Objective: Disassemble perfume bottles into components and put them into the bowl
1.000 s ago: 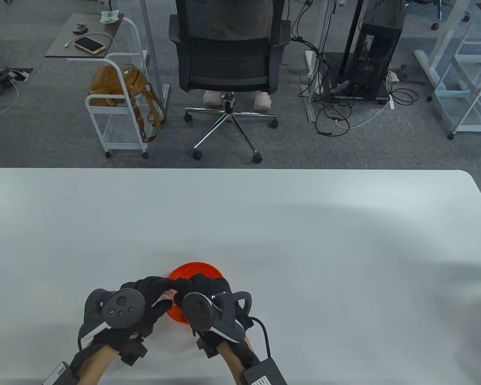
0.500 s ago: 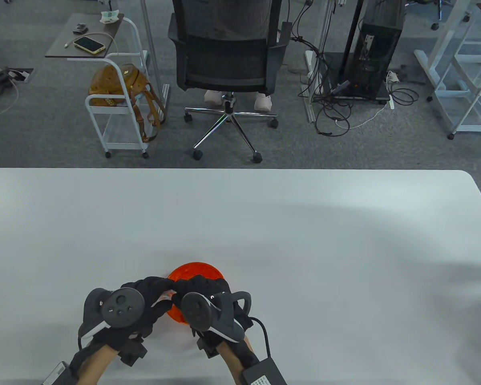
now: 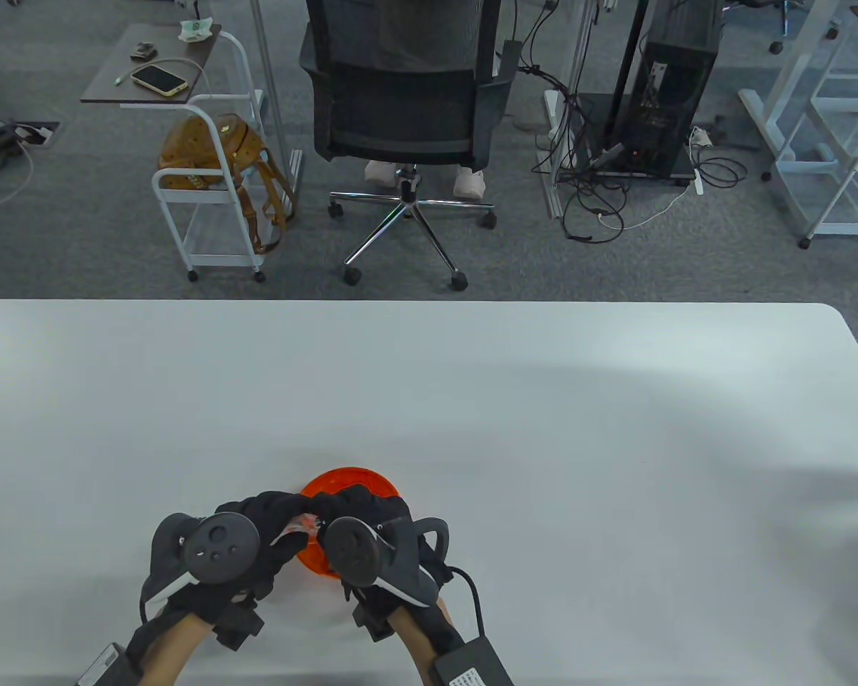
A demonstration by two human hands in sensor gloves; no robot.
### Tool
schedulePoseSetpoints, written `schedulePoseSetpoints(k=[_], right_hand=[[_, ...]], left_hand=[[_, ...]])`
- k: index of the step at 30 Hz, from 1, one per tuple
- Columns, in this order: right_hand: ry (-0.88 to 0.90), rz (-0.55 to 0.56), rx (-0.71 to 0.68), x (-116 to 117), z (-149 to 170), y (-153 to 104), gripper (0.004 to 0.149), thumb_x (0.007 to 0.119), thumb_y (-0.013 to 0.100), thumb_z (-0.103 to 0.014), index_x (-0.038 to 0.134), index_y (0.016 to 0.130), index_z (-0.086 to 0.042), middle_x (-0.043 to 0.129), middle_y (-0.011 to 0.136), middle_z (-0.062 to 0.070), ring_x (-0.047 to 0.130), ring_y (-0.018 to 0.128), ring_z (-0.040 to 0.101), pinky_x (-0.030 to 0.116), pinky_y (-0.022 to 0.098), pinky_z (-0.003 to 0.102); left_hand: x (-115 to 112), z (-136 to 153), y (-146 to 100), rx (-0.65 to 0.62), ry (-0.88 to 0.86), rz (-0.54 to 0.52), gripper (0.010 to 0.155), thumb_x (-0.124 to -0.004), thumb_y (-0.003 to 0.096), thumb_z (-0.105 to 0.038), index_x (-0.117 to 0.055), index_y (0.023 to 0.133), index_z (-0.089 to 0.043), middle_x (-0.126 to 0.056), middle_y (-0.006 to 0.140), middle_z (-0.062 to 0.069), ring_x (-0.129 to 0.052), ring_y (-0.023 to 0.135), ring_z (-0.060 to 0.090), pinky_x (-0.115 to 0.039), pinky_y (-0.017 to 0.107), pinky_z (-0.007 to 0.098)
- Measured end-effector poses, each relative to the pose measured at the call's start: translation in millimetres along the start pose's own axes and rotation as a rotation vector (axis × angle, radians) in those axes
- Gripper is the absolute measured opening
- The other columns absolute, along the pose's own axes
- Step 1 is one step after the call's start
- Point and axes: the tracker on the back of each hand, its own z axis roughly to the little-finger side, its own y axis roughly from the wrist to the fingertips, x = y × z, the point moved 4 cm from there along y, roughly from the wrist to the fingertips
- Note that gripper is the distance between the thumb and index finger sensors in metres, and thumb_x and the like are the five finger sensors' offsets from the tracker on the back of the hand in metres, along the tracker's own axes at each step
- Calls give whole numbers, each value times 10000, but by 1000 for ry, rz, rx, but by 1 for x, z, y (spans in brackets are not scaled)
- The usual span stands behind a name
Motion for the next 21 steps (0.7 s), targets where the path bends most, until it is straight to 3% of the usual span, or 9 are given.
schedulePoseSetpoints(k=[2, 4, 7, 10, 12, 16, 21], right_hand=[[24, 16, 10, -1, 2, 1, 466, 818, 350, -481, 847, 785, -317, 978, 674, -53, 1043, 381, 58, 848, 512, 480], [48, 13, 25, 0, 4, 1, 428, 847, 346, -436, 868, 760, -328, 987, 657, -53, 1043, 369, 61, 850, 507, 479], [37, 3, 16, -1, 3, 1, 493, 885, 345, -387, 795, 825, -314, 901, 796, -39, 1016, 446, 47, 832, 531, 481], [60, 20, 34, -1, 6, 1, 474, 822, 345, -477, 835, 790, -315, 970, 700, -45, 1046, 390, 63, 847, 511, 482], [69, 20, 42, -1, 6, 2, 431, 829, 345, -456, 879, 746, -306, 1013, 620, -45, 1057, 330, 65, 860, 491, 480], [45, 1, 26, 1, 5, 1, 467, 854, 352, -423, 818, 804, -313, 949, 741, -49, 1035, 417, 58, 839, 519, 484], [63, 10, 38, -7, 8, 3, 426, 841, 356, -428, 854, 767, -316, 974, 698, -42, 1044, 394, 64, 844, 510, 484]], left_hand=[[-1, 0, 0, -5, 17, 15, 539, -877, 420, -384, -853, 926, -201, -971, 887, 125, -1068, 676, 302, -763, 576, 571], [-2, -1, -1, -9, 10, 20, 537, -876, 421, -384, -855, 925, -200, -972, 887, 126, -1070, 674, 301, -764, 575, 571], [-1, -3, 1, -7, 22, 3, 535, -870, 425, -382, -850, 926, -197, -970, 886, 127, -1071, 670, 299, -765, 575, 570], [0, -2, 0, -7, 3, 3, 537, -874, 422, -383, -853, 926, -197, -972, 886, 127, -1069, 673, 303, -763, 574, 572], [-1, -3, -1, -13, 15, 18, 538, -875, 421, -388, -853, 927, -205, -970, 890, 130, -1069, 677, 300, -763, 576, 571], [-1, -3, 0, -9, 18, 12, 537, -872, 422, -386, -853, 926, -199, -970, 888, 129, -1069, 674, 298, -764, 577, 569], [0, -1, 0, 2, 10, 15, 540, -873, 421, -389, -853, 927, -201, -972, 887, 131, -1070, 673, 299, -765, 575, 570]])
